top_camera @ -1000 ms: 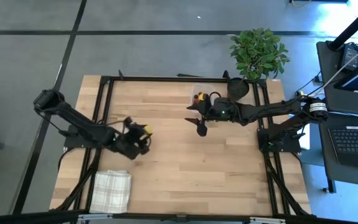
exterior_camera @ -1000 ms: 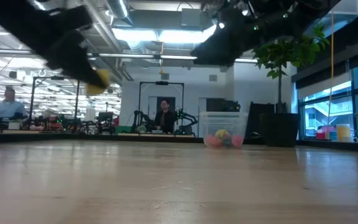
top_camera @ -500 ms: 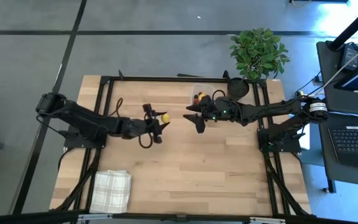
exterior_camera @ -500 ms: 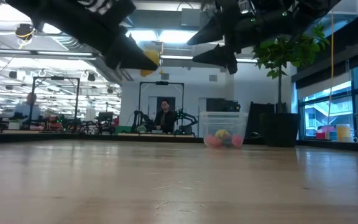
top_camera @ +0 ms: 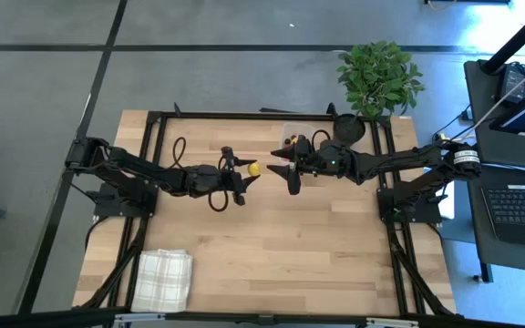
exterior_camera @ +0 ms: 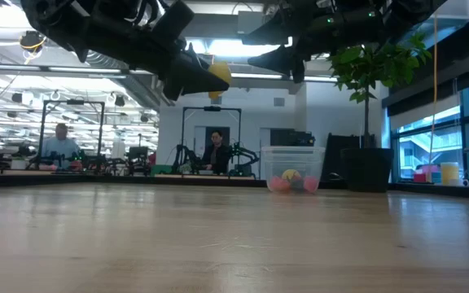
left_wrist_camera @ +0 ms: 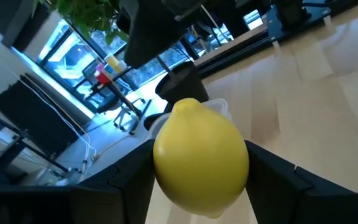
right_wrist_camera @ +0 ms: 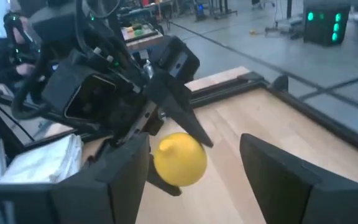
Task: Pick and placing Produce into tupperware
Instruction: Put the lemon into the transparent bin
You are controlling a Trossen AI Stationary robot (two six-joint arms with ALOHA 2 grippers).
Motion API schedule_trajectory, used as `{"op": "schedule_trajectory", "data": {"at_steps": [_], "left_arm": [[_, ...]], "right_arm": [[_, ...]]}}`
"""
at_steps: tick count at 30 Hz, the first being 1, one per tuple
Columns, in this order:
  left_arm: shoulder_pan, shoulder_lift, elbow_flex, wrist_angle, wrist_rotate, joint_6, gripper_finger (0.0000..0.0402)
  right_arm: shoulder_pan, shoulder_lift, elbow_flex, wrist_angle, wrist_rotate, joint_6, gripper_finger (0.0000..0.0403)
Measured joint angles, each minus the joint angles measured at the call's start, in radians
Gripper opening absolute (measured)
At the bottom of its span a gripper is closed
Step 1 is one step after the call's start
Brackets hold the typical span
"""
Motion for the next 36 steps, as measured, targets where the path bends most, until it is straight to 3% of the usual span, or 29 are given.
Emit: {"op": "schedule_trajectory", "data": {"at_steps": [7, 12, 18, 36], "left_arm": [[0.008, 0.028, 0.0, 0.069, 0.007, 0.048, 0.0205], [0.008, 0.04, 0.0, 0.12, 0.079, 0.059, 0.0205], [0.008, 0.04, 0.0, 0.147, 0.081, 0.093, 0.0205], [0.067, 0.04, 0.0, 0.153, 0.086, 0.013, 0.0205]], "right_arm": [[0.002, 0.011, -0.001, -0.048, 0.0, 0.047, 0.0263], [0.002, 0.048, -0.001, -0.046, -0.001, 0.108, 0.0307], [0.002, 0.067, 0.0, 0.003, 0.0, 0.248, 0.0348], [0.003, 0.067, 0.0, 0.045, 0.008, 0.205, 0.0352]]}}
